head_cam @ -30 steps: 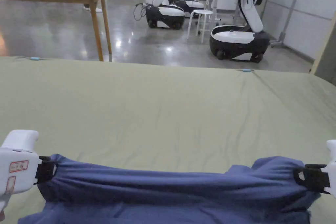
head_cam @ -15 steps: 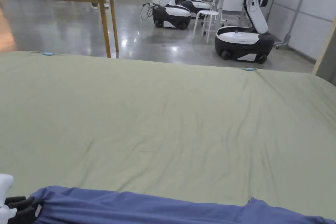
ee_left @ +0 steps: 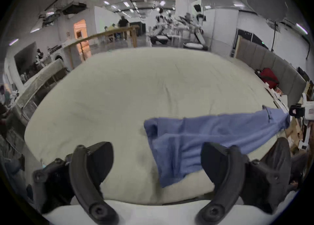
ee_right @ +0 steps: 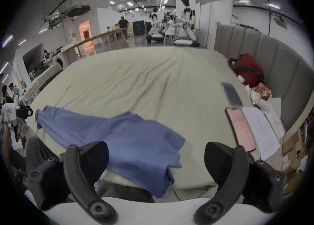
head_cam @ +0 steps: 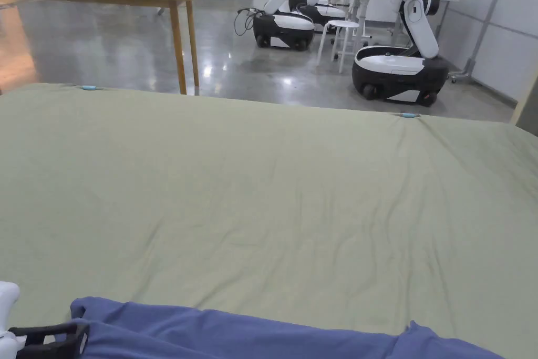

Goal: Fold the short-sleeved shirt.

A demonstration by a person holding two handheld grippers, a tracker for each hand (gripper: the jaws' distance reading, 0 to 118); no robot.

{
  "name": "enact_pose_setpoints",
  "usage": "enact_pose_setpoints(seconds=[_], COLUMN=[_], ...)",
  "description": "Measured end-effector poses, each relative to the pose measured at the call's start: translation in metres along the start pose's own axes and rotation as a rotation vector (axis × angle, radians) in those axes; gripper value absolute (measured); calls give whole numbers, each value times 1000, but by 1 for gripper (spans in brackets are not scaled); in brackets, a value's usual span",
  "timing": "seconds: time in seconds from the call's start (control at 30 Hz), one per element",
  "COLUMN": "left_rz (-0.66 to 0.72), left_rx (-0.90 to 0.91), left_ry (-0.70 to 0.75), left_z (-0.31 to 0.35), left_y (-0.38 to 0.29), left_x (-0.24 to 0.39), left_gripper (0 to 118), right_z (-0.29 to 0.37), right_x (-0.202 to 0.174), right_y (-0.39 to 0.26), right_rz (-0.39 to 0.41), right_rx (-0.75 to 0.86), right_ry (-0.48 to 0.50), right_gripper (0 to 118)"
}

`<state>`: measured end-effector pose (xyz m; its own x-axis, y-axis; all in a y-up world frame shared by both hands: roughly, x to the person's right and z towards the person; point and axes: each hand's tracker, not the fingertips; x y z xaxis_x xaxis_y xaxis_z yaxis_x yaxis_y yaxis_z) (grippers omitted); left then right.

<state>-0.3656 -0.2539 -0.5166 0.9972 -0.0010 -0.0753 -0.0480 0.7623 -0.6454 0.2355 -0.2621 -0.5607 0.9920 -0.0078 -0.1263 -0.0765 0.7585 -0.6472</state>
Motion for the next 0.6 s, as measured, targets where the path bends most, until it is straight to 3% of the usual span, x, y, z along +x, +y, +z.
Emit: enact_pose_setpoints(seconds=[0.1,0.13,0.17,0.2,0.33,0.47,0.6], left_rz=[-11,-6,-5,18,-19,-8,132], left_rx=[122,159,195,248,333,318,186], left_ry=[33,30,7,-8,36,74,7], left_z=[22,28,33,38,45,44,27], left_y=[12,17,21,24,28,24,20], left_x=[25,34,45,55,91,92,43], left_gripper=[83,61,36,8,3,3,3], right_z=[18,21,23,33,44,51,58], right_x=[-27,-37,-48,-67,-117,-149,-172], right_y=[12,15,17,22,25,24,19], right_rz=[-11,-12,-10,-18,23,47,81], right_rx=[139,187,233,288,419,475,525], right_ry=[-43,-53,-61,-47,-76,-74,-100], right_gripper=[84,48,26,16,2,1,1])
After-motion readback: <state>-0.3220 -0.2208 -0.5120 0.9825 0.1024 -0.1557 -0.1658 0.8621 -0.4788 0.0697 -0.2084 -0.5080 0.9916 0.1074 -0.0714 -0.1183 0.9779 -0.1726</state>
